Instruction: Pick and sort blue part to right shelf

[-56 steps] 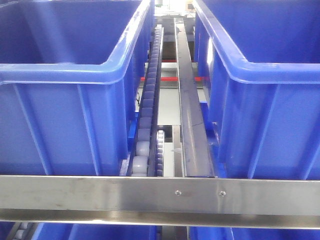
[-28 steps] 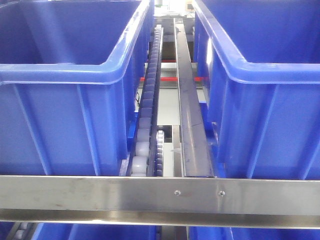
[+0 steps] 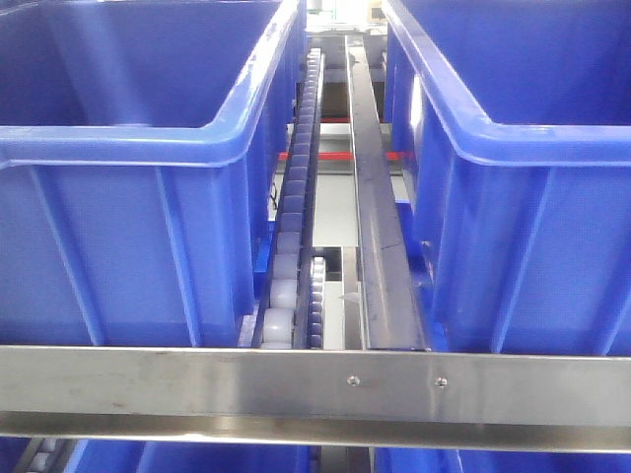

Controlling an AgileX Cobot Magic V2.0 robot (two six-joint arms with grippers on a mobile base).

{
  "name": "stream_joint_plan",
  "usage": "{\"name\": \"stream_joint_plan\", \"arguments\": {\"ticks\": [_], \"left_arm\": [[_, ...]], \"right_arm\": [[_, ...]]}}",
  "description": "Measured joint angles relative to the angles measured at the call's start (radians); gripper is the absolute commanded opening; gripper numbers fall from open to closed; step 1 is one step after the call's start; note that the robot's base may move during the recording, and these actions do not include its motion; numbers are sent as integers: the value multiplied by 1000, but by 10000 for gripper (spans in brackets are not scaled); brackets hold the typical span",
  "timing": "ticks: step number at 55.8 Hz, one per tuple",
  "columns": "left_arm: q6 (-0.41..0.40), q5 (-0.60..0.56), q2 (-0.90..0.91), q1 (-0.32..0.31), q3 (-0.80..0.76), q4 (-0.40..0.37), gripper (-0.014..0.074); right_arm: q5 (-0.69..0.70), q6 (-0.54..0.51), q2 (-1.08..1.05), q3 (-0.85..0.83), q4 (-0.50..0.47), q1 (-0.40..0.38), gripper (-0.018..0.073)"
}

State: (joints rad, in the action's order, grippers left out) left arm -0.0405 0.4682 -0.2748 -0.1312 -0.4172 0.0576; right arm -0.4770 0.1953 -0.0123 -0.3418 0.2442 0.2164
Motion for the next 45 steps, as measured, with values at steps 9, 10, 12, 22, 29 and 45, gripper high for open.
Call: {"name": "stream_joint_plan", "arguments": {"ticks": [9, 10, 12, 22, 29, 45], "left_arm": [[0, -22, 7, 7, 23, -9, 124], [0, -27, 11, 6, 30, -12, 124], [0, -38, 22, 11, 52, -21, 124], [0, -56, 148, 48, 238, -89, 124], [0, -61, 260, 82, 358, -120, 124], [0, -228, 275, 98, 415, -146, 124]], "right_arm": [[0, -2, 0, 0, 0, 0, 52], [0, -2, 0, 0, 0, 0, 52], [0, -2, 0, 0, 0, 0, 52], [0, -2, 0, 0, 0, 0, 52], [0, -2, 0, 0, 0, 0, 52], [-2, -2, 0, 0, 0, 0, 52]]}}
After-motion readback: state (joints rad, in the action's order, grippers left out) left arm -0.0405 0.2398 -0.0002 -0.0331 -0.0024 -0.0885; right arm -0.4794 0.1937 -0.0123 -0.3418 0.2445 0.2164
